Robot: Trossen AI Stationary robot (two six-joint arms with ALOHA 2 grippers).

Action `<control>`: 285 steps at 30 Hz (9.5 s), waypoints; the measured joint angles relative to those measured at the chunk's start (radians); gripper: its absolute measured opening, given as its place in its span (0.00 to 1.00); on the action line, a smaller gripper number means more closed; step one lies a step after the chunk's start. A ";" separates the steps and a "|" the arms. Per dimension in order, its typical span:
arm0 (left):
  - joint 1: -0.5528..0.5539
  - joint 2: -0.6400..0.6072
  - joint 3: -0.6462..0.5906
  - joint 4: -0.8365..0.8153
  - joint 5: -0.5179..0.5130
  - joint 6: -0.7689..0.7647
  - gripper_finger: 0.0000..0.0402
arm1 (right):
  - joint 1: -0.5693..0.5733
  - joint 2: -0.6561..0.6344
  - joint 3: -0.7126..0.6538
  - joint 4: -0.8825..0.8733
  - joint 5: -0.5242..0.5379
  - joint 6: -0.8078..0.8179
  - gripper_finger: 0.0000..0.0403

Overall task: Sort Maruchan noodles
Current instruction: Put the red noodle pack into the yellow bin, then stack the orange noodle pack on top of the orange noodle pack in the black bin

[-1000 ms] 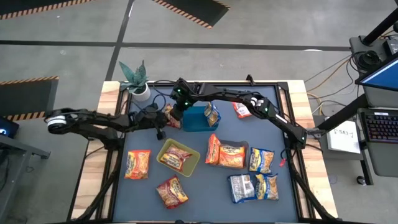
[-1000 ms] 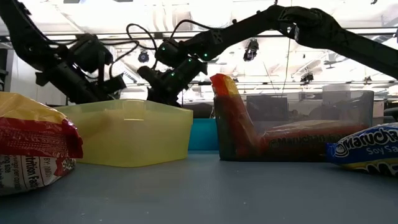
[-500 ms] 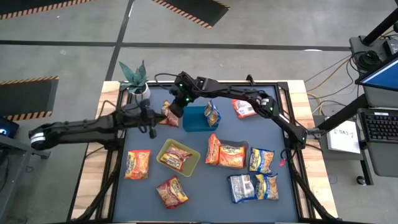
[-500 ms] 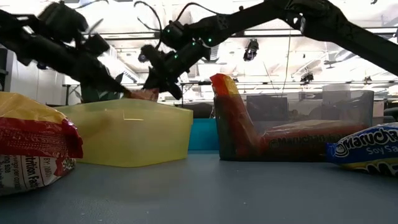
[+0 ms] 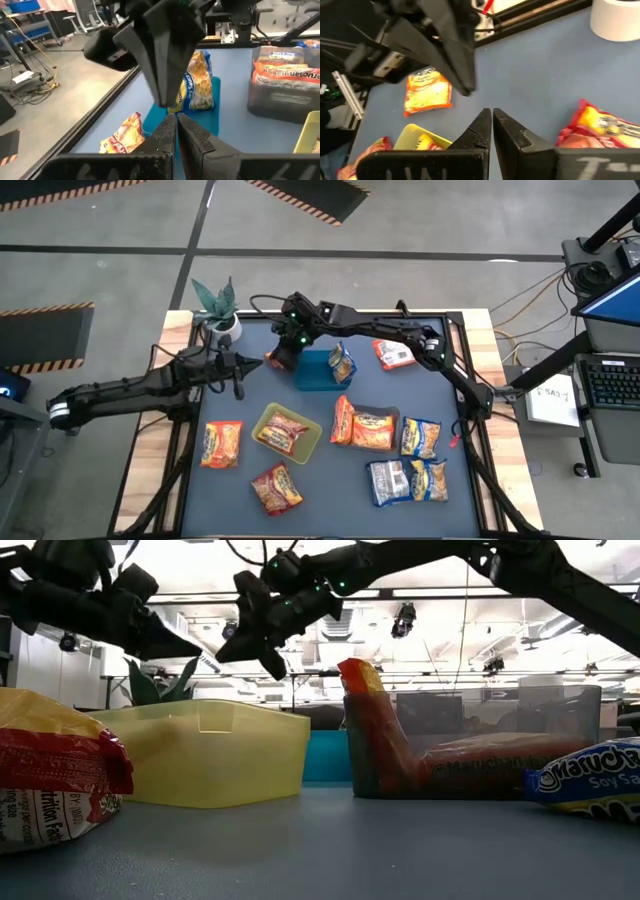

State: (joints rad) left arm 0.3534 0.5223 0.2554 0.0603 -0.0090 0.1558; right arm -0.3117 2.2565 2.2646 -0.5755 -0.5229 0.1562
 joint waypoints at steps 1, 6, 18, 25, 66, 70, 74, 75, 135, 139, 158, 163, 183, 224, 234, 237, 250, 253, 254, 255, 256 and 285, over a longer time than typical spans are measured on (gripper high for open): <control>0.000 0.000 0.000 -0.002 0.000 0.000 0.00 | 0.003 -0.004 0.000 0.000 0.000 0.000 0.02; 0.000 0.038 -0.002 -0.026 -0.016 -0.008 0.00 | 0.003 -0.012 0.000 -0.052 0.063 0.036 0.02; 0.087 0.371 0.000 0.201 -0.077 -0.011 0.00 | -0.135 0.037 0.000 -0.131 0.283 0.117 0.02; 0.156 0.614 0.013 0.275 -0.049 0.017 0.00 | -0.175 0.089 0.000 -0.131 0.282 0.132 0.03; 0.195 1.104 0.039 0.567 -0.024 0.042 0.00 | -0.184 0.216 0.005 -0.041 -0.012 0.223 0.77; 0.195 1.104 0.038 0.569 -0.024 0.042 0.00 | -0.178 0.216 0.005 0.003 -0.084 0.219 0.73; 0.195 1.105 0.037 0.580 -0.024 0.036 0.00 | -0.170 0.216 0.005 0.034 -0.102 0.245 0.63; 0.195 1.105 0.037 0.585 -0.024 0.035 0.00 | -0.168 0.216 0.005 0.035 -0.099 0.244 0.60; 0.193 1.058 0.014 0.644 0.007 0.020 0.00 | -0.104 0.216 0.000 0.031 0.086 0.185 0.27; 0.193 0.995 -0.006 0.620 0.004 0.024 0.00 | -0.103 0.215 0.000 0.031 0.081 0.185 0.25; 0.193 0.630 -0.035 0.413 -0.004 0.035 0.00 | -0.111 0.188 -0.001 0.029 0.097 0.164 0.19; 0.193 0.517 -0.035 0.367 -0.008 0.014 0.00 | -0.114 0.164 -0.001 0.033 0.099 0.130 0.19; 0.193 0.093 -0.022 0.169 -0.008 -0.117 0.00 | -0.081 -0.026 -0.001 -0.076 0.019 -0.087 0.19; 0.193 0.071 -0.022 0.109 -0.006 -0.141 0.00 | 0.389 -0.145 -0.094 -0.539 0.212 -1.251 0.19; 0.193 0.072 -0.022 0.112 -0.006 -0.139 0.00 | 0.406 -0.145 -0.145 -0.450 0.212 -1.320 0.21; 0.193 0.073 -0.022 0.111 -0.007 -0.131 0.00 | 0.406 -0.145 -0.156 -0.434 0.212 -1.302 0.23; 0.193 0.096 -0.022 0.109 -0.007 -0.120 0.00 | 0.406 -0.144 -0.160 -0.417 0.237 -1.290 0.38; 0.193 0.098 -0.022 0.109 -0.007 -0.117 0.00 | 0.406 -0.144 -0.160 -0.415 0.237 -1.291 0.41; 0.193 0.098 -0.022 0.109 -0.007 -0.116 0.00 | 0.406 -0.144 -0.160 -0.415 0.237 -1.292 0.41; 0.193 0.098 -0.022 0.110 -0.007 -0.116 0.00 | 0.406 -0.144 -0.160 -0.414 0.237 -1.292 0.41; 0.193 0.098 -0.022 0.111 -0.007 -0.116 0.00 | 0.406 -0.144 -0.160 -0.414 0.237 -1.291 0.41; 0.193 0.100 -0.022 0.112 -0.007 -0.122 0.00 | 0.285 -0.496 -0.394 -0.523 0.324 -0.366 0.06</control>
State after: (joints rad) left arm 0.5461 0.6220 0.2333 0.1719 -0.0156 0.0336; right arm -0.0266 1.7610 1.8704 -1.0985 -0.1991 -0.2099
